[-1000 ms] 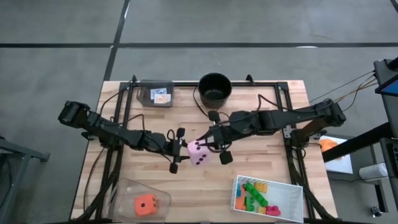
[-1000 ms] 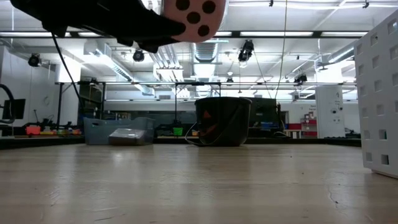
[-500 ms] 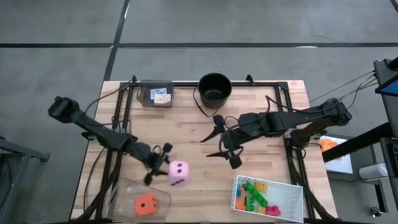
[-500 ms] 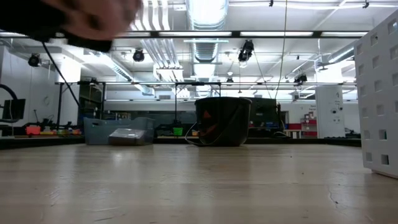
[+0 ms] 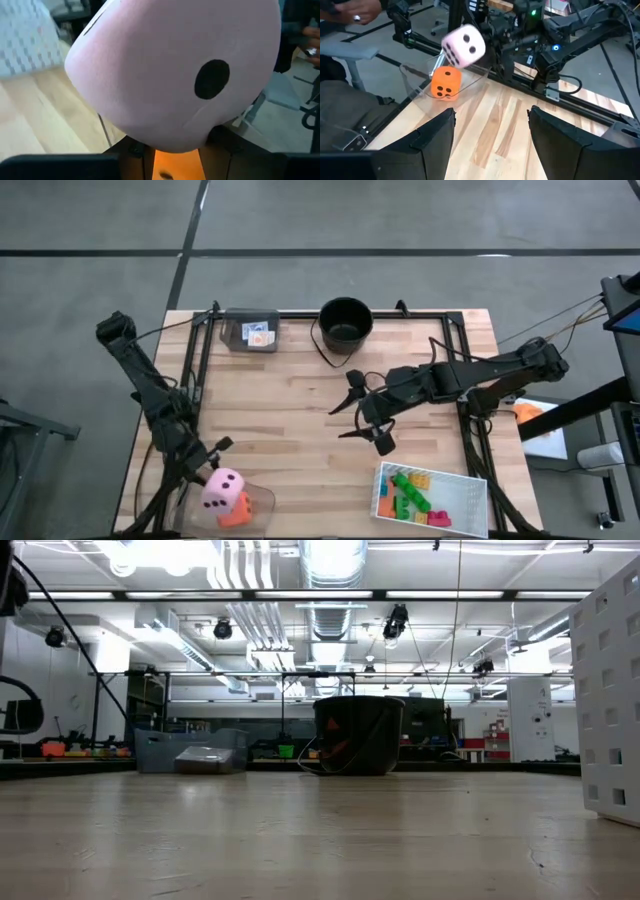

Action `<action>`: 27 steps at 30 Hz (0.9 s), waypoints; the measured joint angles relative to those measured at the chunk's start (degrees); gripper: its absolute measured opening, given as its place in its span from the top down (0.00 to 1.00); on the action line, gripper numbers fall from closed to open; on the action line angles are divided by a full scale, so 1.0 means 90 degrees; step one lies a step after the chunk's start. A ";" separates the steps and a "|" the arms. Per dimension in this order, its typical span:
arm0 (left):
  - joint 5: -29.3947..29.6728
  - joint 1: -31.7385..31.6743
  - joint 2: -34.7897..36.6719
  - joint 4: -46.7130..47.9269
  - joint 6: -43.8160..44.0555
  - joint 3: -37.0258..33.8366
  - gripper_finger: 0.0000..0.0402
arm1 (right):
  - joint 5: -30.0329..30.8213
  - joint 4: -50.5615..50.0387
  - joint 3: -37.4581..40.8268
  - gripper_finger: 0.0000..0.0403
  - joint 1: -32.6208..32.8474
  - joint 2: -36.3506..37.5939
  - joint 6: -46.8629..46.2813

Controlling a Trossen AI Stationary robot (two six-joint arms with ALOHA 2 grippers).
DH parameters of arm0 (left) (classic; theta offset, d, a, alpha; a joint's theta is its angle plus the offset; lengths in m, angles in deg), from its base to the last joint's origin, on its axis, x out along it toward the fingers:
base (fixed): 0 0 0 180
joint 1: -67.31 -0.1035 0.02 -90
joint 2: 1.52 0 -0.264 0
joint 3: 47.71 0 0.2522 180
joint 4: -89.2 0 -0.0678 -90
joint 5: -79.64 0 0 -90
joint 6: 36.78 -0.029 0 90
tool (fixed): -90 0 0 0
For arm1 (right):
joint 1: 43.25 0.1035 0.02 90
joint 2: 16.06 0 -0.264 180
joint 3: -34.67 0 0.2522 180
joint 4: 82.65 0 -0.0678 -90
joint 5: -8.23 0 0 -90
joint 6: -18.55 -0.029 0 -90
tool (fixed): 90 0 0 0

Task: Pick & Place Toys
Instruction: Put the pink dice into the transparent bin

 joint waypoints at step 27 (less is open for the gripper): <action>0.0173 0.0611 -0.0022 0.0901 0.4083 -0.0390 0.49 | -0.0002 -0.0124 0.0053 0.38 0.0111 0.0005 -0.0235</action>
